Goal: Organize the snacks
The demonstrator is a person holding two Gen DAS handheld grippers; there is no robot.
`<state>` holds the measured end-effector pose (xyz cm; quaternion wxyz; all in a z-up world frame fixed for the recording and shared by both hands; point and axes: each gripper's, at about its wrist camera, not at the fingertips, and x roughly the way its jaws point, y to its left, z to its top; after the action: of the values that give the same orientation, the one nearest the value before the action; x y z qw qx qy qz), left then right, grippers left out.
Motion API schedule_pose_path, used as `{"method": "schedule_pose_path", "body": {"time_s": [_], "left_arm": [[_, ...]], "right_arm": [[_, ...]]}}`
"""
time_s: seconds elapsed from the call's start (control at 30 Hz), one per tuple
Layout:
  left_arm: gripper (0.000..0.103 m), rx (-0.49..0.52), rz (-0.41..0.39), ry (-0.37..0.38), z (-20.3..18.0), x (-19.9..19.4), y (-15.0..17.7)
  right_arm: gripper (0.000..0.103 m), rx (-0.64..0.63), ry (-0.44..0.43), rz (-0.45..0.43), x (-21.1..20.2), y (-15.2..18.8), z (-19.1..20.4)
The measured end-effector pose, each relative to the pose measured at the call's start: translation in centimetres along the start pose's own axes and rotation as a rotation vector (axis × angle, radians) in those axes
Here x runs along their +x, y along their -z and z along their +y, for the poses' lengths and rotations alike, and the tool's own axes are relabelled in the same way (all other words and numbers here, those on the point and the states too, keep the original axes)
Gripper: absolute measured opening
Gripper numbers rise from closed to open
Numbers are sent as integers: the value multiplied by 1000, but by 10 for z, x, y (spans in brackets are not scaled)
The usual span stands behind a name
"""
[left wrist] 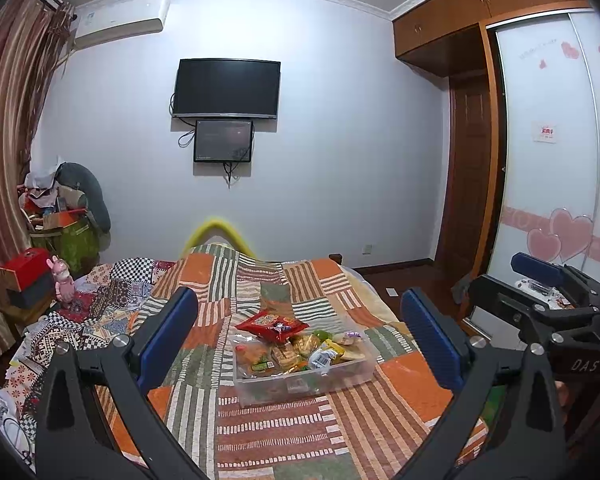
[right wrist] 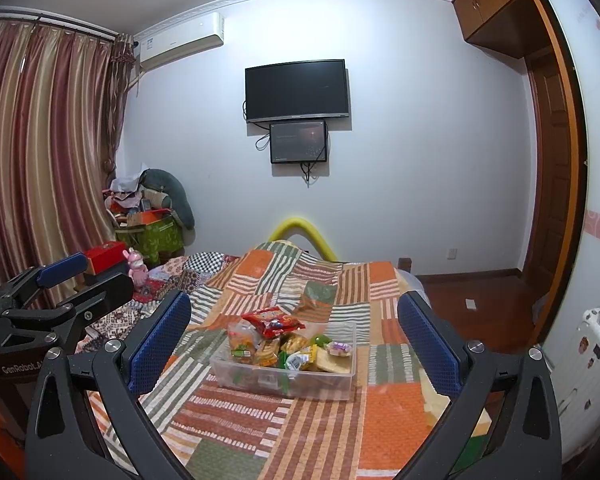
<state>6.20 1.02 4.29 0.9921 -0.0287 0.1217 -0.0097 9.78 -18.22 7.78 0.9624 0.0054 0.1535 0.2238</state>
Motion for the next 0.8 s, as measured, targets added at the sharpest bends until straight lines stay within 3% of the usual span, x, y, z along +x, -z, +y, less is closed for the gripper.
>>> {"method": "schedule_pose_path", "body": {"time_s": [0.8], "left_arm": [[103, -13, 19, 20, 3, 2, 4]], "right_arm": [[103, -8, 0, -1, -1, 0, 0]]}}
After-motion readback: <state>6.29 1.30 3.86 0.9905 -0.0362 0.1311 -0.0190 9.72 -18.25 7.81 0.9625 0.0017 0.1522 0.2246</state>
